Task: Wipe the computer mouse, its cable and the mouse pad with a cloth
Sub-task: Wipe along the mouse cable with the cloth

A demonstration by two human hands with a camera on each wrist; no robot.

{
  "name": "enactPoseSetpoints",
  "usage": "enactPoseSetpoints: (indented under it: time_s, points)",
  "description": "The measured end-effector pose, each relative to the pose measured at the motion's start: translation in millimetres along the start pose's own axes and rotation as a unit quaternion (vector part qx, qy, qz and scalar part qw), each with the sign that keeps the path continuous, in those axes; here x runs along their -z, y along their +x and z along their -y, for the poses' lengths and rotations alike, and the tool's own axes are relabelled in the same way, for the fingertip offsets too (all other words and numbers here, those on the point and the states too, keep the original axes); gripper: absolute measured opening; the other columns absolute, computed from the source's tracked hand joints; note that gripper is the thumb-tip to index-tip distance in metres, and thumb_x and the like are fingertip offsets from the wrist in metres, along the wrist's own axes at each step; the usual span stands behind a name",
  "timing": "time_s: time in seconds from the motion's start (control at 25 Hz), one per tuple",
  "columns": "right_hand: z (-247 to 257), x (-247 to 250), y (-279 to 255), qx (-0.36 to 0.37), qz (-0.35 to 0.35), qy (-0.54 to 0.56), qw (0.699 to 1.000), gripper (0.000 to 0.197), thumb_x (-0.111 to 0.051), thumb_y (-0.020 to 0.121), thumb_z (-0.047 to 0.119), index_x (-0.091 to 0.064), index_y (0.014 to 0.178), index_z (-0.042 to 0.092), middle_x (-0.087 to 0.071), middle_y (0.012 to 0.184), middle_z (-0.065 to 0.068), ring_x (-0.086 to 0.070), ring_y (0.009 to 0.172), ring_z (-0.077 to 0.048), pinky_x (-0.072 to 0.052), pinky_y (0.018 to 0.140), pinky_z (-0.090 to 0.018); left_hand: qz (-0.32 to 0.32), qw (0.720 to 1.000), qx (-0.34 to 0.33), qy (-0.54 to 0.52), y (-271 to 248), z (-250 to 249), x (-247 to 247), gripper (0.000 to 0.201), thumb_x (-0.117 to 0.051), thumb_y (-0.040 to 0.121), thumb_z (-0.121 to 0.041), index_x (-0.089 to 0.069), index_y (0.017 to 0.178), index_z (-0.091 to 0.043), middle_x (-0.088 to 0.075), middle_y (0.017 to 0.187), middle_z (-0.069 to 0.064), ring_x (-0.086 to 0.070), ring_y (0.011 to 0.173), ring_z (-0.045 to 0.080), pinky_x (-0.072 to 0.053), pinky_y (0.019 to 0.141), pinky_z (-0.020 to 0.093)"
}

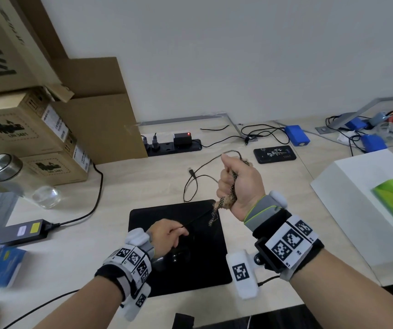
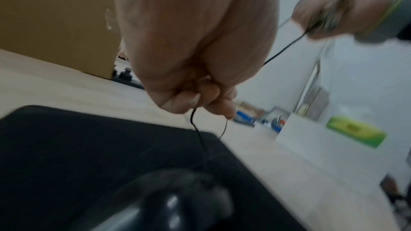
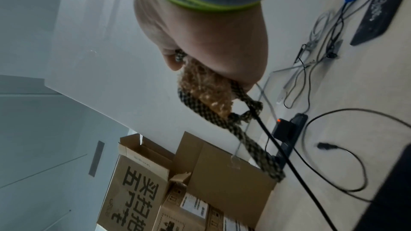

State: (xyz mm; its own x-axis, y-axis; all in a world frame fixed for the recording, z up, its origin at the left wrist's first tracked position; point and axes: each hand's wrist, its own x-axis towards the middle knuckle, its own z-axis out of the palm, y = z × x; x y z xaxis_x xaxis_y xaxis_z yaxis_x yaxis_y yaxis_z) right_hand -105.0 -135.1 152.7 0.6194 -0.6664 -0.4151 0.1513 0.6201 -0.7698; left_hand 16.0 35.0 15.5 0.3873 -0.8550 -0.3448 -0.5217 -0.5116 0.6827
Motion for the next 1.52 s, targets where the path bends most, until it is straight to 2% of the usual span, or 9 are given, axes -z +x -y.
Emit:
enactPoseSetpoints:
  time_s: [0.16, 0.24, 0.36, 0.48, 0.64, 0.8, 1.2, 1.32, 1.52]
  points:
    - [18, -5, 7, 0.034, -0.011, 0.001, 0.999, 0.038, -0.060, 0.088, 0.023, -0.033, 0.061, 0.023, -0.026, 0.047, 0.004, -0.019, 0.036, -0.013, -0.016, 0.043, -0.022, 0.059, 0.985, 0.125, 0.099, -7, 44, -7, 0.032, -0.053, 0.098, -0.022, -0.062, 0.068, -0.025, -0.071, 0.076, -0.011, -0.067, 0.076, 0.004, -0.041, 0.056, 0.007]
    - [18, -9, 10, 0.047, -0.009, -0.005, 0.999, 0.038, -0.061, 0.087, 0.023, -0.035, 0.060, 0.023, -0.026, 0.049, 0.003, -0.019, 0.037, -0.014, -0.018, 0.043, -0.022, 0.016, 0.975, 0.171, 0.142, -7, 45, -3, 0.011, -0.057, 0.096, -0.026, -0.066, 0.088, -0.028, -0.071, 0.106, -0.004, -0.067, 0.095, 0.010, -0.044, 0.064, 0.008]
    - [6, -11, 13, 0.050, -0.008, -0.003, 0.999, 0.039, -0.062, 0.087, 0.021, -0.034, 0.060, 0.022, -0.025, 0.049, 0.002, -0.018, 0.039, -0.014, -0.019, 0.042, -0.022, -0.060, 0.986, 0.091, 0.122, -4, 14, 1, 0.050, -0.069, 0.085, -0.042, -0.055, 0.132, -0.031, -0.060, 0.123, -0.007, -0.061, 0.110, 0.008, -0.048, 0.093, 0.024]
    - [-13, -9, 14, 0.028, -0.007, 0.015, 0.999, 0.041, -0.061, 0.089, 0.020, -0.031, 0.060, 0.023, -0.026, 0.046, 0.004, -0.018, 0.036, -0.012, -0.019, 0.039, -0.019, -0.069, 0.996, -0.050, -0.031, -4, -59, 9, 0.035, -0.069, 0.085, -0.032, -0.061, 0.120, -0.030, -0.068, 0.105, -0.013, -0.060, 0.080, -0.014, -0.047, 0.077, 0.012]
    - [-13, -2, 19, -0.011, -0.028, 0.039, 0.999, 0.039, -0.058, 0.089, 0.023, -0.033, 0.058, 0.023, -0.026, 0.045, 0.005, -0.017, 0.035, -0.012, -0.018, 0.038, -0.019, -0.113, 0.972, -0.052, -0.200, 1, -91, 10, 0.019, -0.055, 0.094, -0.016, -0.067, 0.079, -0.019, -0.061, 0.056, -0.006, -0.048, 0.038, 0.010, -0.039, 0.047, 0.021]
    - [13, 11, 24, -0.006, -0.057, 0.062, 0.996, 0.038, -0.058, 0.088, 0.026, -0.036, 0.057, 0.023, -0.025, 0.049, 0.005, -0.016, 0.038, -0.011, -0.018, 0.039, -0.019, -0.146, 0.985, 0.032, -0.090, 10, -44, 14, 0.031, -0.059, 0.094, -0.030, -0.066, 0.064, -0.028, -0.053, 0.046, -0.012, -0.046, 0.045, 0.003, -0.037, 0.052, 0.023]
    - [45, 11, 22, 0.036, -0.053, 0.063, 0.996, 0.035, -0.056, 0.089, 0.026, -0.037, 0.061, 0.021, -0.027, 0.049, 0.005, -0.019, 0.038, -0.012, -0.019, 0.041, -0.020, -0.146, 0.961, 0.236, -0.014, -1, 69, 26, 0.028, -0.054, 0.097, -0.032, -0.068, 0.077, -0.017, -0.071, 0.085, 0.007, -0.067, 0.085, 0.030, -0.051, 0.079, 0.033]
    - [32, 5, 24, 0.025, -0.045, 0.041, 0.998, 0.036, -0.057, 0.089, 0.026, -0.038, 0.059, 0.022, -0.027, 0.048, 0.005, -0.019, 0.038, -0.012, -0.017, 0.042, -0.020, -0.191, 0.970, 0.150, 0.010, 6, 25, 24, 0.042, -0.066, 0.089, -0.035, -0.059, 0.126, -0.016, -0.060, 0.123, 0.006, -0.059, 0.110, 0.022, -0.042, 0.094, 0.028]
    - [3, -3, 22, -0.002, -0.025, 0.042, 0.999, 0.037, -0.058, 0.089, 0.025, -0.036, 0.060, 0.022, -0.027, 0.046, 0.004, -0.021, 0.036, -0.012, -0.020, 0.039, -0.020, -0.221, 0.972, -0.056, -0.052, 8, -79, 29, 0.048, -0.066, 0.089, -0.033, -0.051, 0.133, -0.026, -0.051, 0.125, -0.014, -0.056, 0.080, 0.007, -0.045, 0.081, 0.024]
